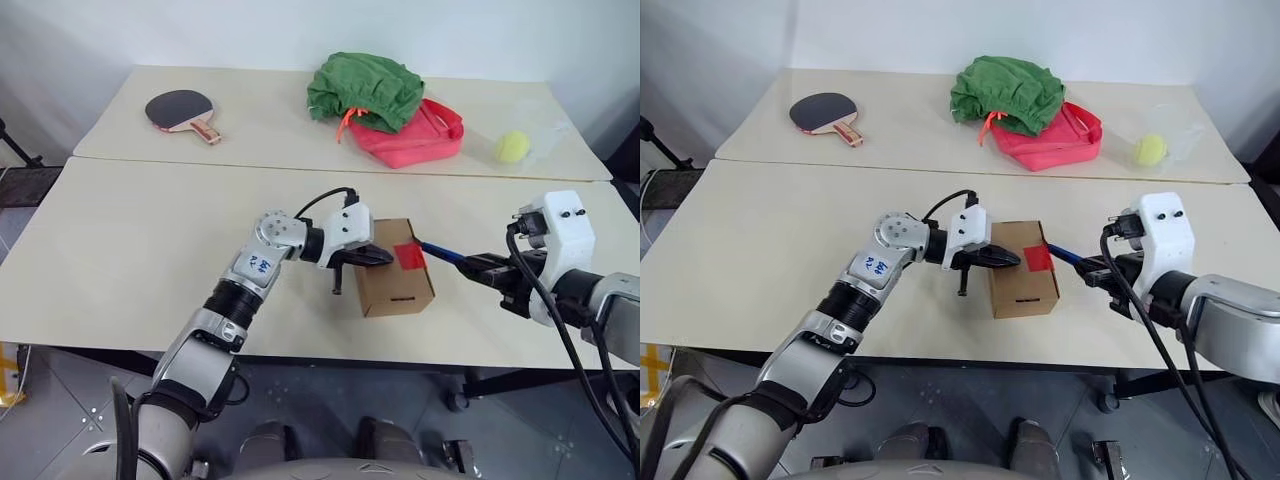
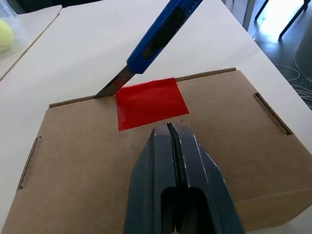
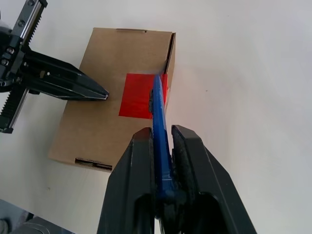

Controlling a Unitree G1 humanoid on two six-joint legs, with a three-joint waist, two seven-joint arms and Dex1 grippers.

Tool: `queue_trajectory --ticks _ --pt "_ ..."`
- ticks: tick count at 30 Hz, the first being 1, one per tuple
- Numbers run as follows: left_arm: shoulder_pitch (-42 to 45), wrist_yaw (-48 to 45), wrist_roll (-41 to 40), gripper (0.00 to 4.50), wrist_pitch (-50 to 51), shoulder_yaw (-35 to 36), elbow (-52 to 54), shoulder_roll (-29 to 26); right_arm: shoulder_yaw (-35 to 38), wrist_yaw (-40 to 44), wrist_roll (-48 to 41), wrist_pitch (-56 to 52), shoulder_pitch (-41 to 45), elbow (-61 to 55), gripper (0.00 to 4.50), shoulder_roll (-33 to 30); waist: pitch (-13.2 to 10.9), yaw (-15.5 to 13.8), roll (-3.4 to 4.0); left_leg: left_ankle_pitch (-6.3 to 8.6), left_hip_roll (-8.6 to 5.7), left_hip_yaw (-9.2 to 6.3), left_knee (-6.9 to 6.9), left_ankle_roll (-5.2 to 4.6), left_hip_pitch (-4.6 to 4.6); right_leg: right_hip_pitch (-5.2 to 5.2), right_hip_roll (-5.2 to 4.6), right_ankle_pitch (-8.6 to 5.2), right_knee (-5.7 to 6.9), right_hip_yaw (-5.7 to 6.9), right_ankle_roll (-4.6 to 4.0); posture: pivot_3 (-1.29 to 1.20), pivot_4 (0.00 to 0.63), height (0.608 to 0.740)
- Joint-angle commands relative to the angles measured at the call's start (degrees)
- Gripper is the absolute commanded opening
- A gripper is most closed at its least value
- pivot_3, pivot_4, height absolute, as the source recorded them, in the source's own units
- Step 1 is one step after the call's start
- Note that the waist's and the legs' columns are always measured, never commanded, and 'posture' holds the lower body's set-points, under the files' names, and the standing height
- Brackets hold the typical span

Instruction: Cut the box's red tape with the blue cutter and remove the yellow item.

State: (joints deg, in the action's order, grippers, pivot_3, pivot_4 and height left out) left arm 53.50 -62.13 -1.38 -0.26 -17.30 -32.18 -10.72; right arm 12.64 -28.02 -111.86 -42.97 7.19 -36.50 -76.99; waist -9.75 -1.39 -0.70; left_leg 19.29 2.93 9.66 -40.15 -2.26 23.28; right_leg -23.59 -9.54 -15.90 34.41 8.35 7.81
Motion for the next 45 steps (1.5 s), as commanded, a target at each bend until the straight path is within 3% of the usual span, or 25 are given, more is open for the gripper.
queue_trajectory --ticks 1,29,45 --pt "-0.7 0.3 2.9 0.0 -0.3 -2.3 -0.3 -0.4 -1.9 0.5 -1.1 1.0 0.8 -2.1 0.25 1.1 0.0 0.1 0.01 0.0 0.0 0.01 0.0 0.0 -0.01 0.0 0.0 0.0 0.0 0.0 0.0 0.0 0.15 0.74" --pt "-2.7 3.7 5.8 0.0 4.9 -5.8 2.6 -0.8 5.7 19.1 -1.1 -9.4 -8.6 3.9 0.25 -10.9 0.4 0.0 -0.3 0.01 0.23 -0.02 -0.1 -0.03 -0.14 0.14 -0.01 0.0 0.05 -0.02 -0.01 0.0 0.15 0.74" --pt "-3.9 3.8 5.0 0.0 7.4 -5.4 5.6 -1.4 3.2 17.5 -1.1 -13.7 2.6 11.0 0.25 -12.2 0.4 0.0 -0.29 0.01 0.34 0.0 -0.13 -0.02 -0.12 0.1 0.0 -0.01 0.07 -0.02 -0.03 0.0 0.15 0.74"
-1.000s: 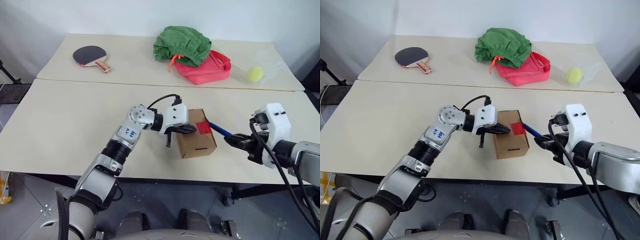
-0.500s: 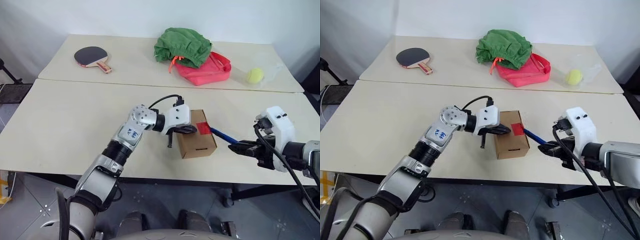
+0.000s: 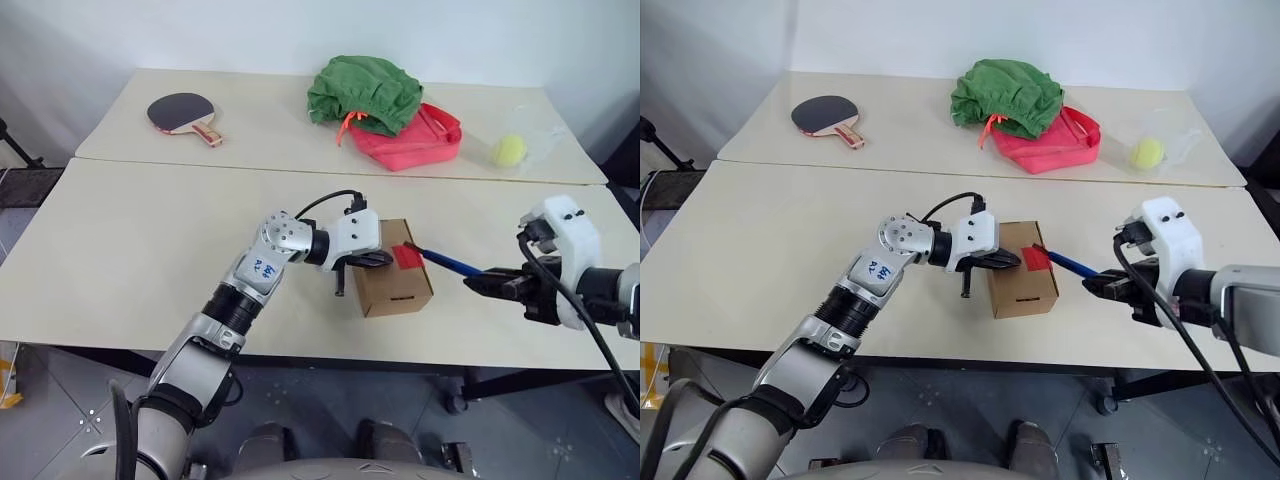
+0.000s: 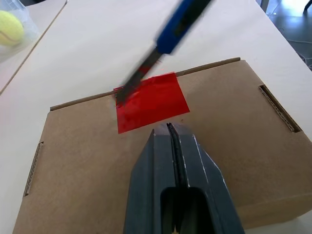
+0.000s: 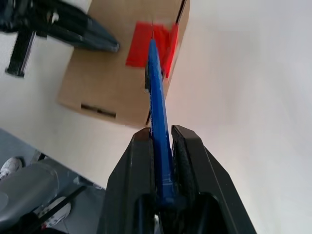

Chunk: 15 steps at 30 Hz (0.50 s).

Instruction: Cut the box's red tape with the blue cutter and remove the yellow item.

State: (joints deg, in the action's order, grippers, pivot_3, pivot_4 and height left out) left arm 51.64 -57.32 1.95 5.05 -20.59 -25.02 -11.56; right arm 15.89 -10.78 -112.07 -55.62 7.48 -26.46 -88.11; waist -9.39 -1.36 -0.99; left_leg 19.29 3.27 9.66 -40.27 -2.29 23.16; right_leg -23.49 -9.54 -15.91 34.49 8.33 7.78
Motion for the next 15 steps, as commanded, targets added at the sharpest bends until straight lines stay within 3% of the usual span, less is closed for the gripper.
queue_trajectory --ticks 1,15 --pt "-2.0 -1.0 1.6 0.0 2.1 -2.1 -1.6 -0.6 -0.6 0.2 -0.9 -1.5 3.0 1.2 0.25 -1.1 0.0 0.0 0.0 0.0 0.0 0.0 0.0 0.0 0.0 0.0 0.0 0.0 0.0 0.0 0.0 0.0 0.15 0.74" --pt "-2.3 -0.7 1.4 0.0 3.2 -1.8 -0.7 -0.3 -10.4 -4.5 -0.9 -4.6 14.3 4.7 0.25 1.4 0.0 0.0 0.01 0.0 0.02 0.01 -0.01 0.0 0.01 -0.01 0.0 0.0 0.0 0.0 0.0 0.0 0.15 0.74"
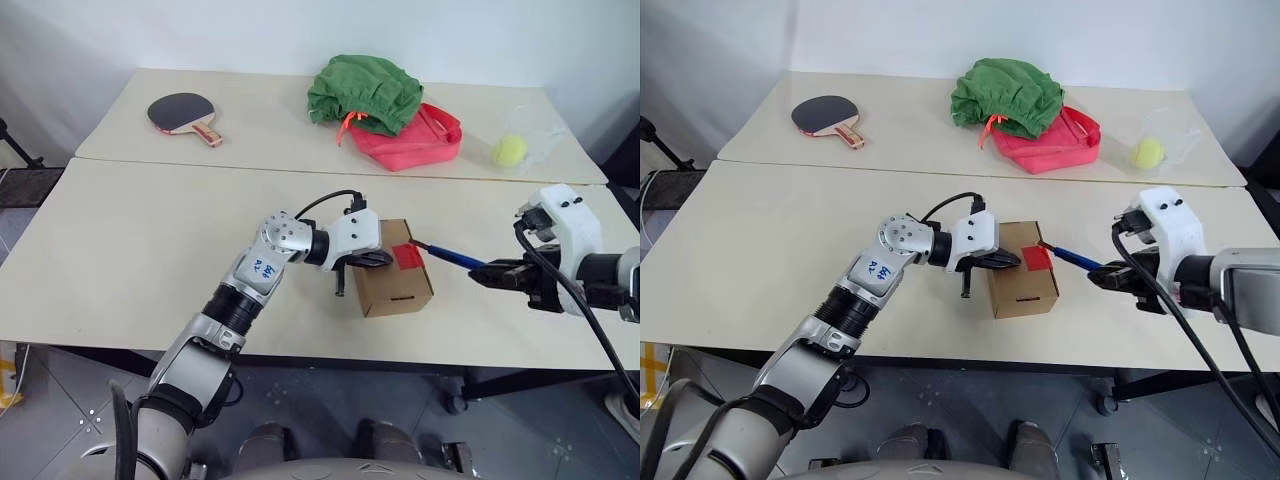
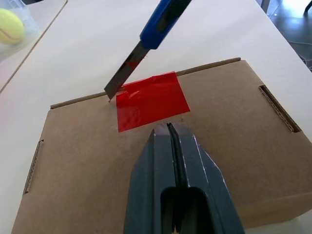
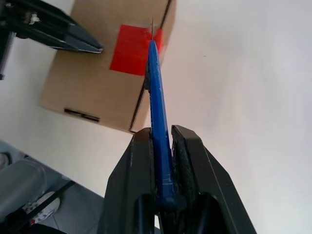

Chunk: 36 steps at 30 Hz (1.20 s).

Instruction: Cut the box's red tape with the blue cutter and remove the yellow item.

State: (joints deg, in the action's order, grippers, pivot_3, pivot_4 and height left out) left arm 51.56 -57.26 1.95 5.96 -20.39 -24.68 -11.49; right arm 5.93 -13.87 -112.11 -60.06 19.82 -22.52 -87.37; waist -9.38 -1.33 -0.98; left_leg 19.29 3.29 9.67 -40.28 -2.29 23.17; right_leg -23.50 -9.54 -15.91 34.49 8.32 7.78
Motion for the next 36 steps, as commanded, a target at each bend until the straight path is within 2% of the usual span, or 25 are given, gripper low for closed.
queue_trajectory --ticks 1,8,23,36 --pt "-2.3 -0.8 1.4 0.0 2.4 -2.0 -0.8 -0.4 -0.7 -1.7 -0.9 -0.3 2.7 1.0 0.25 1.0 0.0 0.0 0.01 0.0 0.0 0.0 0.0 0.0 0.0 0.0 0.0 0.0 0.0 0.0 0.0 0.0 0.15 0.74" --pt "-2.8 -0.7 1.3 0.0 3.4 -1.9 0.2 -0.5 -1.2 -2.2 -0.9 -1.9 5.9 2.2 0.25 2.3 0.0 0.0 0.02 0.0 -0.01 0.01 0.0 0.0 0.02 -0.02 0.0 0.0 -0.01 0.01 0.0 0.0 0.15 0.74" --pt "-3.4 -0.6 1.3 0.0 4.4 -1.9 1.6 -0.8 -3.2 -4.3 -0.9 -2.7 6.1 1.7 0.25 4.7 0.0 0.0 0.03 0.0 -0.01 0.02 0.01 0.0 0.03 -0.02 0.0 0.0 0.0 0.01 0.0 0.0 0.15 0.74" --pt "-4.1 -0.2 1.4 0.0 4.9 -2.1 2.6 -0.7 -5.1 1.3 -0.9 -5.2 5.5 0.5 0.25 2.6 0.0 0.0 0.03 0.0 0.0 0.02 0.01 0.0 0.02 -0.02 0.0 0.0 0.0 0.01 0.0 0.0 0.15 0.74"
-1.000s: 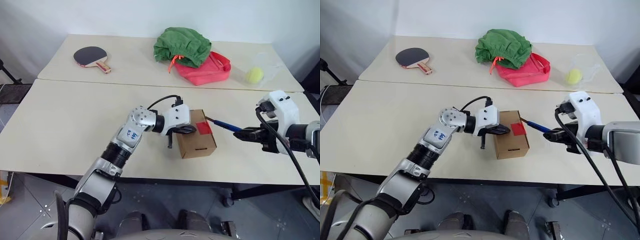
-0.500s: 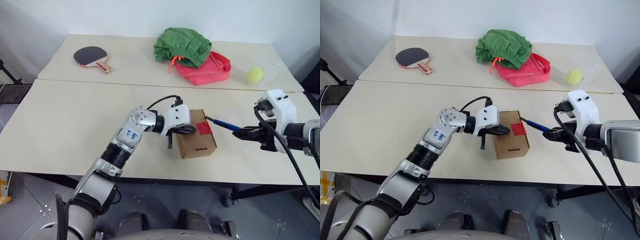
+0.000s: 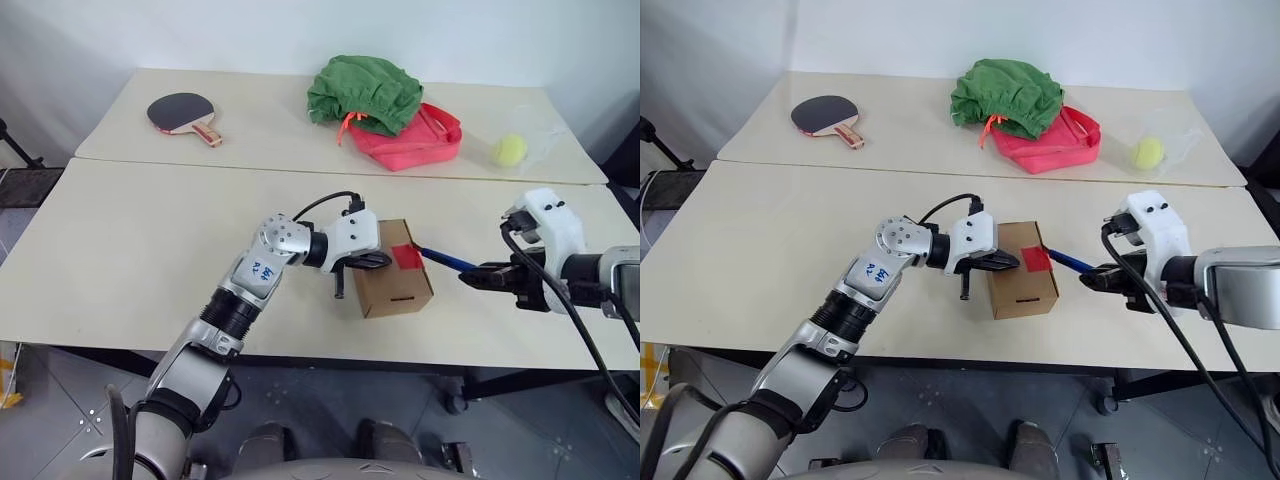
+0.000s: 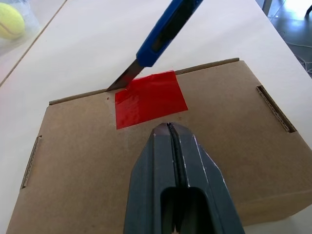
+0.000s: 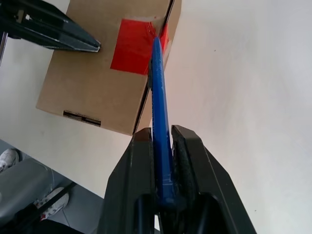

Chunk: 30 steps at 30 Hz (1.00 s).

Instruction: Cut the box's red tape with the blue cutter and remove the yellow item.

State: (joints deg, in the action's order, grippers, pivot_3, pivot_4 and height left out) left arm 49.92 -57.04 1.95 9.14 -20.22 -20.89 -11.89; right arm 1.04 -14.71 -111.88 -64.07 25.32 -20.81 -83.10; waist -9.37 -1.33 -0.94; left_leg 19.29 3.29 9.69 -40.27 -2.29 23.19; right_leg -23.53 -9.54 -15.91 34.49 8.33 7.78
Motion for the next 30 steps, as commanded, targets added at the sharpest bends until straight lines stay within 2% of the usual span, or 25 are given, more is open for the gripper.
queue_trajectory --ticks 1,10,17,24,30 --pt "-2.6 -0.4 1.4 0.0 1.9 -2.3 -1.1 -0.3 -0.5 2.5 -1.1 -1.5 0.0 -0.9 0.25 -2.2 0.0 0.0 0.01 0.0 0.0 0.0 0.0 0.0 0.0 0.0 0.0 0.0 0.0 0.0 0.0 0.0 0.15 0.74" --pt "-2.6 0.2 1.6 0.0 2.3 -2.5 -1.1 0.3 -4.4 8.7 -1.1 -6.4 3.9 2.3 0.25 -6.6 0.0 -0.1 0.04 0.01 0.03 -0.01 0.0 0.0 0.0 0.01 0.0 0.0 -0.03 0.0 -0.01 0.0 0.15 0.74" --pt "-3.1 0.6 2.6 0.0 1.8 -3.7 -1.0 0.5 -10.4 9.8 -1.1 -9.1 11.1 5.0 0.25 -4.4 0.1 0.0 0.08 0.01 0.04 -0.01 -0.01 0.0 0.0 0.01 -0.01 0.0 -0.04 0.0 -0.02 0.0 0.15 0.74" --pt "-3.6 0.7 3.2 0.0 1.9 -4.9 -0.7 0.5 -13.6 12.1 -1.1 -9.7 11.5 4.0 0.25 -4.8 0.1 0.0 0.15 0.01 0.05 0.0 0.0 0.0 0.0 0.01 0.0 0.01 -0.03 0.02 -0.03 0.0 0.15 0.74" --pt "-3.8 1.1 3.4 0.0 2.8 -5.5 -0.5 1.1 -13.4 16.4 -1.1 -9.6 10.7 2.4 0.25 -8.5 0.1 -0.1 0.17 0.01 0.05 -0.01 0.0 0.0 0.0 0.01 0.0 0.01 -0.05 0.03 -0.03 0.0 0.15 0.74"
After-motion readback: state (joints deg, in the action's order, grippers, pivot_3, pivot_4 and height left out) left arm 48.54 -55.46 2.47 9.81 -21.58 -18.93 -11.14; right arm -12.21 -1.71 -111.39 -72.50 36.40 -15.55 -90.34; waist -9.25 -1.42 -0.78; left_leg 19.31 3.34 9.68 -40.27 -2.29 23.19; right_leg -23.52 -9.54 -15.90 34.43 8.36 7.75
